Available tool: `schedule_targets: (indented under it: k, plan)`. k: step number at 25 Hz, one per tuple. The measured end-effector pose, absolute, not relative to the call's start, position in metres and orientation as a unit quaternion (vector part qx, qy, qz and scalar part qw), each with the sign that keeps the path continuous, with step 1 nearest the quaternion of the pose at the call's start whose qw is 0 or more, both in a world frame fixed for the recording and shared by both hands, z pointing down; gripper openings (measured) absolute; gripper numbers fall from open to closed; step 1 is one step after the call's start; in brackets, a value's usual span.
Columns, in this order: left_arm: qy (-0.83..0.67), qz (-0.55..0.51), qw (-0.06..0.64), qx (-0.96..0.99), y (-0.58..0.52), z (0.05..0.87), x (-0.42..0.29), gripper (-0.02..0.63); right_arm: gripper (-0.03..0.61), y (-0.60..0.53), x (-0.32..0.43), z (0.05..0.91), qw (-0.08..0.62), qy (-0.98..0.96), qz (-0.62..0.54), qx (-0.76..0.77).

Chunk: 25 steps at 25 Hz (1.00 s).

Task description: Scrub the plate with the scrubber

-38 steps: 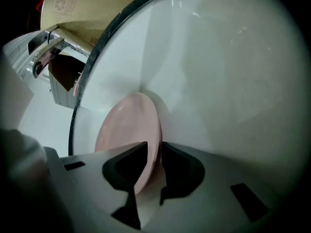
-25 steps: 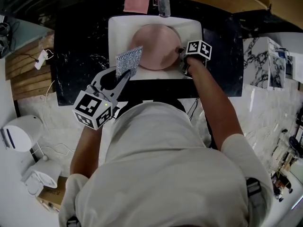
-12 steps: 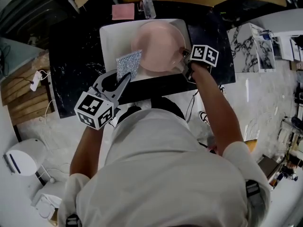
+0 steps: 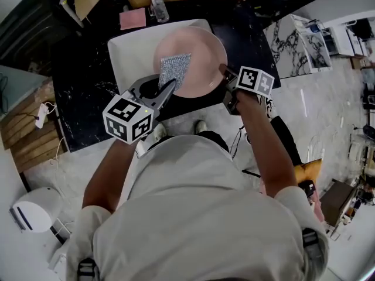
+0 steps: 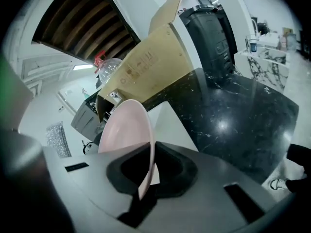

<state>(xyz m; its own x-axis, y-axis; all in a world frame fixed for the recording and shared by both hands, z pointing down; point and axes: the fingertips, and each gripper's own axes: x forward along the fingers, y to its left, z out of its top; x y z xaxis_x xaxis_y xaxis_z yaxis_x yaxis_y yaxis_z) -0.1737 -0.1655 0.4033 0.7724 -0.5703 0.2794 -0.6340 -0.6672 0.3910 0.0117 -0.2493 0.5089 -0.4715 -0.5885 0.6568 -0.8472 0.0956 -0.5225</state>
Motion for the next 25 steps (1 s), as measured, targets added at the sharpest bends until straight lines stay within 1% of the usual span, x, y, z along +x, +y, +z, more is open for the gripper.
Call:
schedule_targets:
  k: [4,10,16,21,25]
  plan:
    - [-0.323,0.078,0.249,0.91,-0.178,0.402,-0.132,0.069,0.021,-0.237,0.023,0.498,0.121,-0.737,0.453,0.487]
    - [-0.324,0.108,0.279,0.897,-0.198,0.417,-0.068,0.069,0.021,-0.225,0.048,0.49,0.11,-0.756,0.452,0.46]
    - [-0.335,0.123,0.309,0.882,-0.216,0.433,-0.02,0.069,0.02,-0.226,0.071,0.482,0.104,-0.776,0.444,0.435]
    - [-0.337,0.119,0.345,0.868,-0.226,0.437,0.006,0.069,0.02,-0.228,0.086,0.476,0.109,-0.793,0.426,0.422]
    - [-0.348,0.115,0.37,0.854,-0.231,0.44,0.006,0.069,0.02,-0.232,0.096,0.476,0.111,-0.802,0.419,0.411]
